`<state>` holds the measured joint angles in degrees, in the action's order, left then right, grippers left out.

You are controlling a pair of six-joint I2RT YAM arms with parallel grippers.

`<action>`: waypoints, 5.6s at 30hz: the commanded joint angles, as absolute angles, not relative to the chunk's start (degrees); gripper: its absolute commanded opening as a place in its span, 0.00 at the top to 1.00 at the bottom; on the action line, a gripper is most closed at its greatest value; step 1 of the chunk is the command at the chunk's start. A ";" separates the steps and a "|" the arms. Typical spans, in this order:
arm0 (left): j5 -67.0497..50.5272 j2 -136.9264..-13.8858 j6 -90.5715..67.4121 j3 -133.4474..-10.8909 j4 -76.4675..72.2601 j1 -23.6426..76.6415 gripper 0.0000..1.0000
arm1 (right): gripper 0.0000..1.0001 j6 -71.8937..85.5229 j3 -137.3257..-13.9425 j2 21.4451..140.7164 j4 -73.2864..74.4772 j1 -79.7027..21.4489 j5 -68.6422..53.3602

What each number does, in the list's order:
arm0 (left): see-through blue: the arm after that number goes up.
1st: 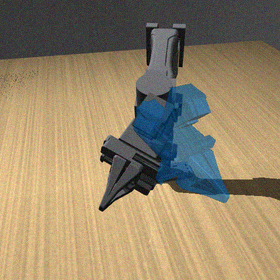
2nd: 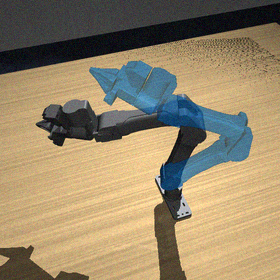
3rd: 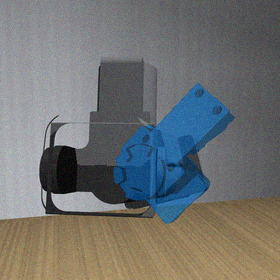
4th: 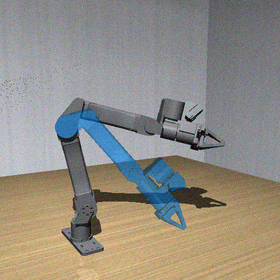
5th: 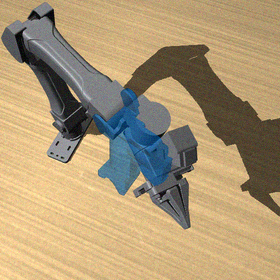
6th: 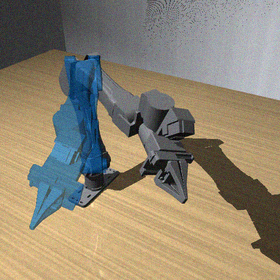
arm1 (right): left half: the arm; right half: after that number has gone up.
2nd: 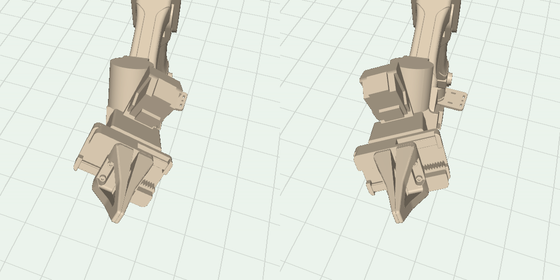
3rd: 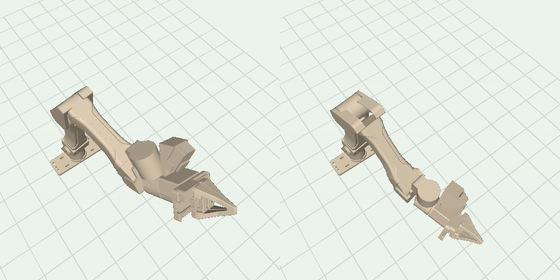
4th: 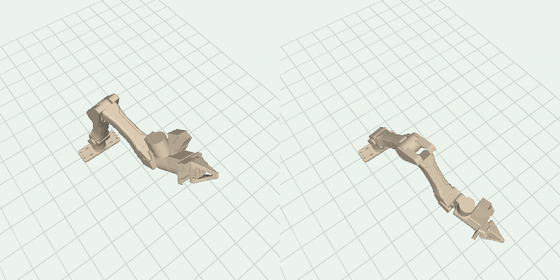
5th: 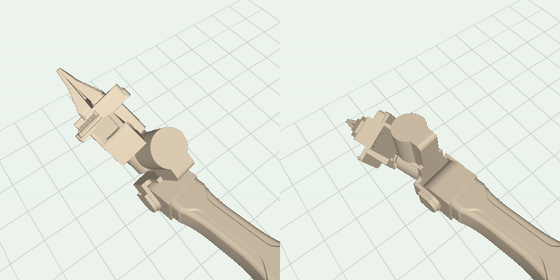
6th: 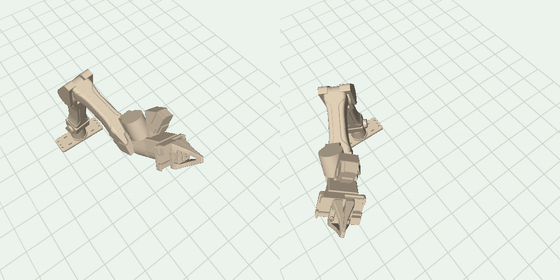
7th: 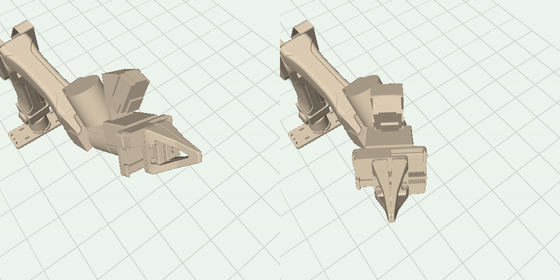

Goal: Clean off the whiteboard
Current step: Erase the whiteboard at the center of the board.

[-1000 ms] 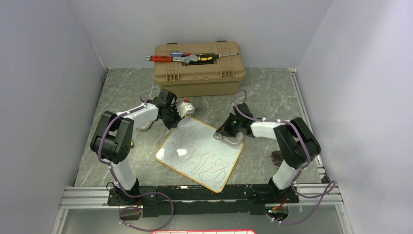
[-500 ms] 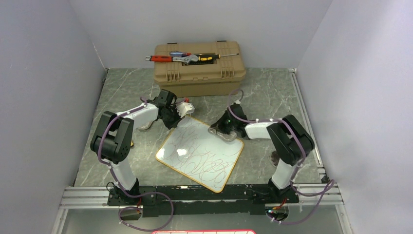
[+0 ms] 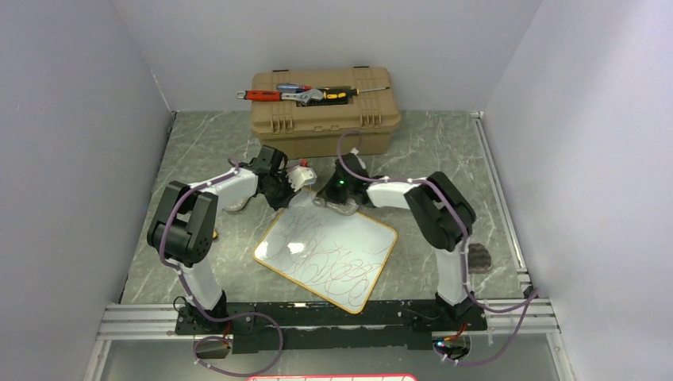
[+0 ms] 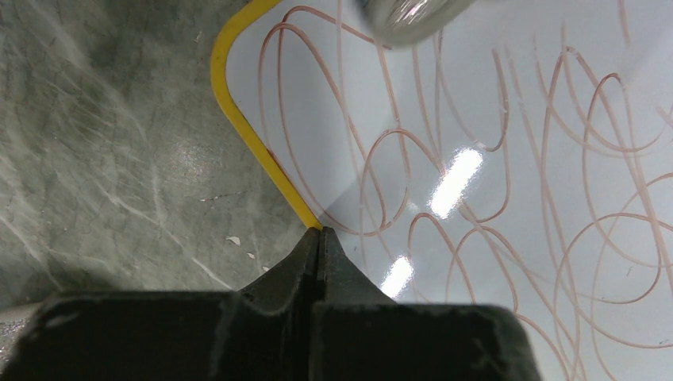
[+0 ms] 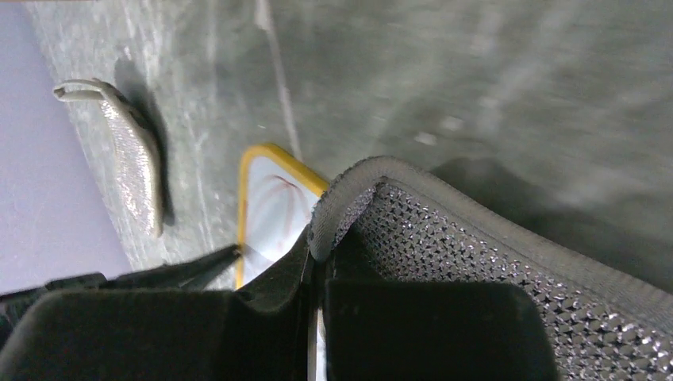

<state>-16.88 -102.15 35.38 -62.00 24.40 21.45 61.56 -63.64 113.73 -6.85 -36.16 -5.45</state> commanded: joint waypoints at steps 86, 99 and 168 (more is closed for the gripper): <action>-15.29 -104.82 40.25 -56.37 34.08 19.60 0.97 | 1.00 71.08 -41.78 116.43 -13.37 -36.99 -19.74; -16.07 -104.76 39.87 -57.25 35.17 19.60 0.97 | 1.00 69.12 -39.58 111.08 -9.80 -38.42 -17.29; -16.84 -102.83 39.89 -57.26 36.09 19.58 0.97 | 1.00 62.85 -53.81 117.88 -1.40 -44.53 -15.16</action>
